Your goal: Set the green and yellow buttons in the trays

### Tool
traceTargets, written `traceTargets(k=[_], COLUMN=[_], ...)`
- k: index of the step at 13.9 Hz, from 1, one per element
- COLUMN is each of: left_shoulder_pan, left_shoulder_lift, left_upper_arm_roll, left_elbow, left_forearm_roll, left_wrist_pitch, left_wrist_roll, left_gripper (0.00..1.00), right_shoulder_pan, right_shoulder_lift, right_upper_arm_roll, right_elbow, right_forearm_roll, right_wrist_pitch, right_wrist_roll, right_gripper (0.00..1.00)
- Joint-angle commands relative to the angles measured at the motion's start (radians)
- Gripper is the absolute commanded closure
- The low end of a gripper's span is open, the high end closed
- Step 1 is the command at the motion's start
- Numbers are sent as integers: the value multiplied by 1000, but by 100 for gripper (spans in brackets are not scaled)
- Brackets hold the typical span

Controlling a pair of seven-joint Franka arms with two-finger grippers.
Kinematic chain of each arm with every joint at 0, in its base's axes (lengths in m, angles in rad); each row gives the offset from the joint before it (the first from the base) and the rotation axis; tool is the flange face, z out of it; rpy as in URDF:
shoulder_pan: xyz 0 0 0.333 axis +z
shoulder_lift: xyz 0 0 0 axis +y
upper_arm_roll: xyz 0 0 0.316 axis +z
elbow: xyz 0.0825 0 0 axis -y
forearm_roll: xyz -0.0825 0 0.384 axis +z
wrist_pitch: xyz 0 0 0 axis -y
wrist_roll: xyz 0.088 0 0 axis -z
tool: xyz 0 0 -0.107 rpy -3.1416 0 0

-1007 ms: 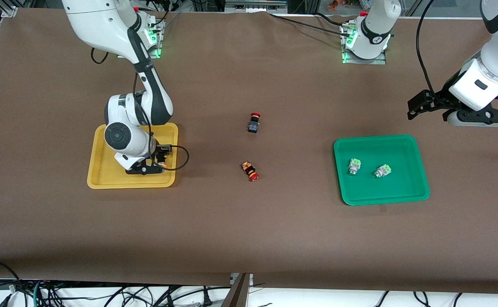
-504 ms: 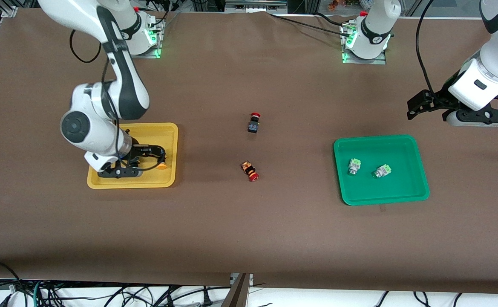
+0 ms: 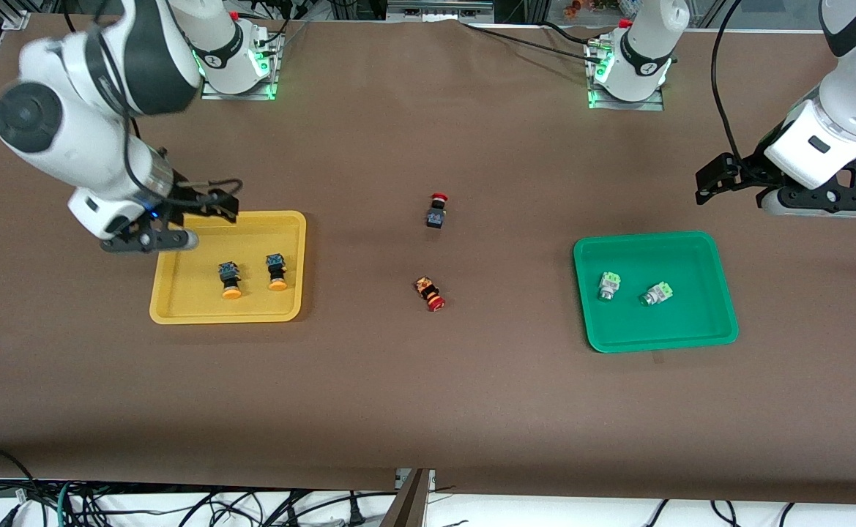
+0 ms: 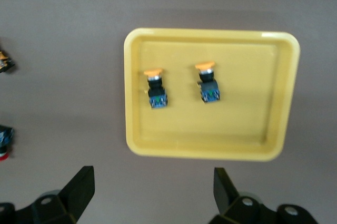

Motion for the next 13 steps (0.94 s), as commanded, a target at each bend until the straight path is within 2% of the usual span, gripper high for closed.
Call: traceTargets(k=[1,2,4,5,6,13], left_shoulder_pan=[-8,-8,-8,-8,-8,-8], left_shoulder_lift=[-7,-7,-7,-7,-7,-2], left_upper_arm_roll=[-1,-4,-5,-5,-5,-7], left_elbow=[-2,-2,-2,-2,-2,9], left_forearm_roll=[5,5,5,5,5,5], left_wrist_pitch=[-6,-6,-6,-6,-6,-8], left_wrist_roll=[-7,-7,-7,-9,-7,-7], left_gripper=[0,0,0,0,0,0], right_shoulder_pan=[-18,-71,-257,-314,-328,-328], right_shoulder_lift=[-61,-72,-106,-116,-119,-86], right_upper_arm_roll=[18,68,244,301,315,314], right_elbow=[-6,3,20,19,20,86], right_forearm_roll=[-28,-49,-88,-88,-89,-89], right_wrist_pitch=[-48,-75,-118,-126,-127,-138], right_wrist_roll=[18,20,15,12,0,-9], right_gripper=[0,0,0,0,0,0])
